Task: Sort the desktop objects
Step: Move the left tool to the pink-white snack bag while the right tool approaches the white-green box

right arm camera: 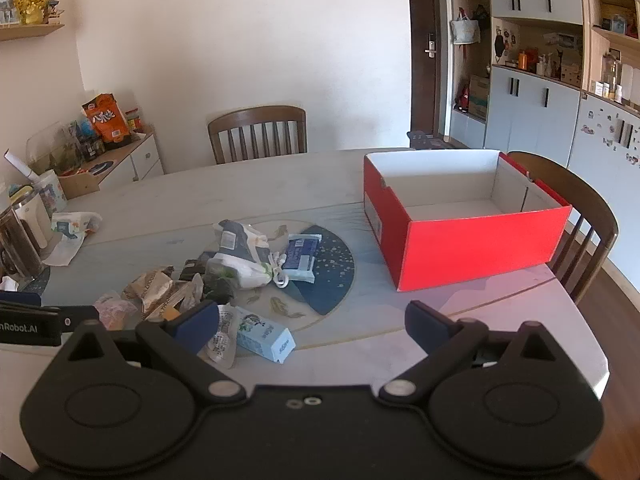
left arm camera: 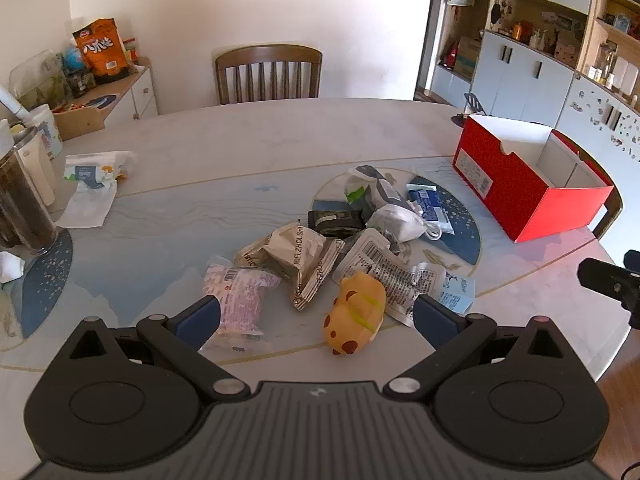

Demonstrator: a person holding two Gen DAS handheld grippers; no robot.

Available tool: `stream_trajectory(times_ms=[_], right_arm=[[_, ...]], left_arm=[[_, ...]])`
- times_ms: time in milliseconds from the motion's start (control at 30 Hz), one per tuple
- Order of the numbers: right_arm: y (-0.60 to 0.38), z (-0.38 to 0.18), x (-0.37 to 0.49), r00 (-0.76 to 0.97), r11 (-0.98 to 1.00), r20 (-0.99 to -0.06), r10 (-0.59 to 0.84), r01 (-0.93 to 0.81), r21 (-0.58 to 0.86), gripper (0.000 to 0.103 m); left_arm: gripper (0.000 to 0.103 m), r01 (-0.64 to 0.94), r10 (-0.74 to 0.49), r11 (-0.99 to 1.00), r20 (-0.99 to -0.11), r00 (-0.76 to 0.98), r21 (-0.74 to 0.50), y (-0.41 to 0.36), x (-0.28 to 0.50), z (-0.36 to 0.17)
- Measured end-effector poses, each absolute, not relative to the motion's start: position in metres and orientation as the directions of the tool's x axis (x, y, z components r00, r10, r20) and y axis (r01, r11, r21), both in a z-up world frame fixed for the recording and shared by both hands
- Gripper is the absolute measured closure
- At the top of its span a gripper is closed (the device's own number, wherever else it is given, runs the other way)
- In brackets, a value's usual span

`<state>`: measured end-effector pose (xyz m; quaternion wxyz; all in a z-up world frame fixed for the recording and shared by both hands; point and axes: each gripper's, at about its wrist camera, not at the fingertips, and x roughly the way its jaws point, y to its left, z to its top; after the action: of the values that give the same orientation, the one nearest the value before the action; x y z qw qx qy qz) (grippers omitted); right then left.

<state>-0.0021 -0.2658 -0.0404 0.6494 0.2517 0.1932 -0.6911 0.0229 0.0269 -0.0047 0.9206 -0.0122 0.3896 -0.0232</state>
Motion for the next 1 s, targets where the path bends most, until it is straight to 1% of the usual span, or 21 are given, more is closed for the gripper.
stream_trajectory(times_ms=[233, 367, 400, 433, 567, 600, 633, 667, 800, 1000], right_arm=[[-0.273, -0.042, 0.006, -0.037, -0.090, -0.600, -0.799, 0.994, 0.058, 0.004], [-0.279, -0.046, 0.015, -0.037, -0.086, -0.604, -0.796, 0.995, 0.052, 0.006], [-0.281, -0.047, 0.016, -0.060, -0.112, -0.604, -0.795, 0.993, 0.048, 0.006], [-0.283, -0.049, 0.018, -0.226, -0.311, -0.601, -0.767, 0.950, 0.039, 0.006], [-0.293, -0.059, 0.026, -0.236, -0.318, -0.611, -0.756, 0.948, 0.027, 0.008], [-0.295, -0.061, 0.028, -0.308, -0.404, -0.612, -0.729, 0.914, 0.021, 0.008], [-0.298, -0.063, 0.028, -0.421, -0.542, -0.610, -0.671, 0.840, 0.016, 0.008], [-0.300, -0.065, 0.029, -0.481, -0.615, -0.609, -0.630, 0.789, 0.013, 0.008], [-0.310, -0.074, 0.028, -0.516, -0.659, -0.630, -0.580, 0.752, -0.009, 0.009], [-0.326, -0.082, 0.017, -0.487, -0.626, -0.668, -0.563, 0.779, -0.041, 0.010]], left_arm=[[0.000, 0.040, -0.069, 0.998, -0.713, 0.698, -0.058, 0.036, 0.030, -0.005], [0.000, 0.053, -0.085, 0.996, -0.714, 0.695, -0.067, 0.045, 0.036, -0.006], [0.000, 0.056, -0.087, 0.996, -0.714, 0.694, -0.067, 0.048, 0.038, -0.007], [0.000, 0.057, -0.088, 0.996, -0.715, 0.693, -0.067, 0.051, 0.040, -0.008], [0.000, 0.063, -0.089, 0.996, -0.718, 0.690, -0.063, 0.065, 0.050, -0.015], [0.000, 0.066, -0.088, 0.996, -0.719, 0.690, -0.059, 0.068, 0.052, -0.017], [0.000, 0.069, -0.087, 0.996, -0.721, 0.687, -0.054, 0.072, 0.055, -0.020], [0.000, 0.074, -0.089, 0.996, -0.724, 0.684, -0.052, 0.075, 0.057, -0.022], [0.000, 0.071, -0.086, 0.996, -0.742, 0.665, -0.051, 0.086, 0.069, -0.034], [0.000, 0.038, -0.060, 0.998, -0.774, 0.631, -0.047, 0.092, 0.088, -0.052]])
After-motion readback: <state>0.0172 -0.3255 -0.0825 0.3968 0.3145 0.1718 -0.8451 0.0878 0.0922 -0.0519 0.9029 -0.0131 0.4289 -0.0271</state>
